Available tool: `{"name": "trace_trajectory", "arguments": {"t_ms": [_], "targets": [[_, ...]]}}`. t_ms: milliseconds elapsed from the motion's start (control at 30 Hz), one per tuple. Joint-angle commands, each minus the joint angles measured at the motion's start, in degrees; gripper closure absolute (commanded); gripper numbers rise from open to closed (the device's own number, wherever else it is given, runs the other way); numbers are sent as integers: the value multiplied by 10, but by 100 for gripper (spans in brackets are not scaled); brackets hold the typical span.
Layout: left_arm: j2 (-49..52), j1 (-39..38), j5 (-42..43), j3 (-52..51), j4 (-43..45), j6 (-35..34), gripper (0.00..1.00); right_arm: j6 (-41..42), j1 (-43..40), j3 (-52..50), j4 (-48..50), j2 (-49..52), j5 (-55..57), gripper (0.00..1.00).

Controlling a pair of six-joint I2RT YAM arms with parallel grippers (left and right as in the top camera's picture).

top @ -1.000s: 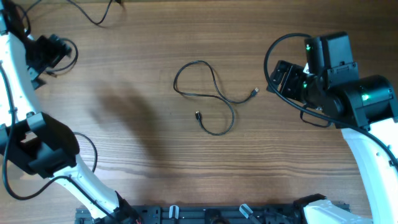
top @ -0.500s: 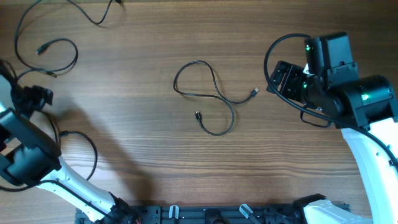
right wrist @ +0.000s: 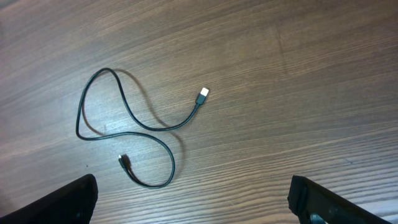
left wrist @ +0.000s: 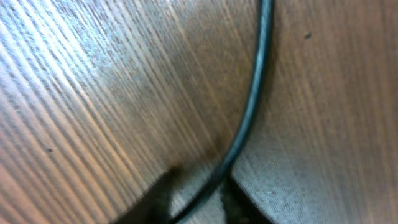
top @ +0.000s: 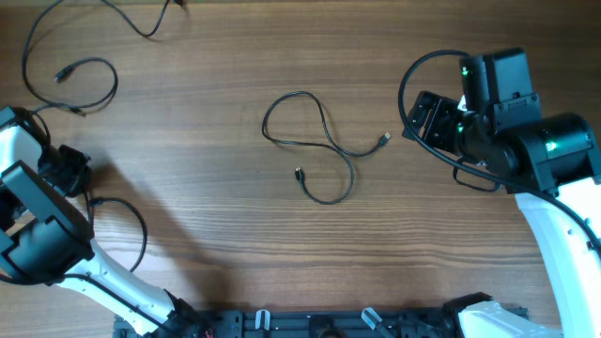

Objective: Untangle cables

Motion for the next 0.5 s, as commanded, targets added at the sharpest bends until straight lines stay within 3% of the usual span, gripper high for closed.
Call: {"name": "trace_trajectory", "arguments": {"t_ms": [0, 33, 233, 300, 467], "targets": [[17, 3, 44, -23, 9, -1, 88, -5, -2, -4, 1, 8, -5, 0], [17, 5, 62, -23, 13, -19, 96, -5, -2, -4, 1, 8, -5, 0], [17, 56, 191, -23, 24, -203, 96, -6, -2, -4, -6, 8, -5, 0], [17, 82, 257, -23, 51, -207, 96, -6, -2, -4, -5, 8, -5, 0], [17, 89, 313, -23, 117, -224, 96, -5, -2, -4, -3, 9, -5, 0]]}}
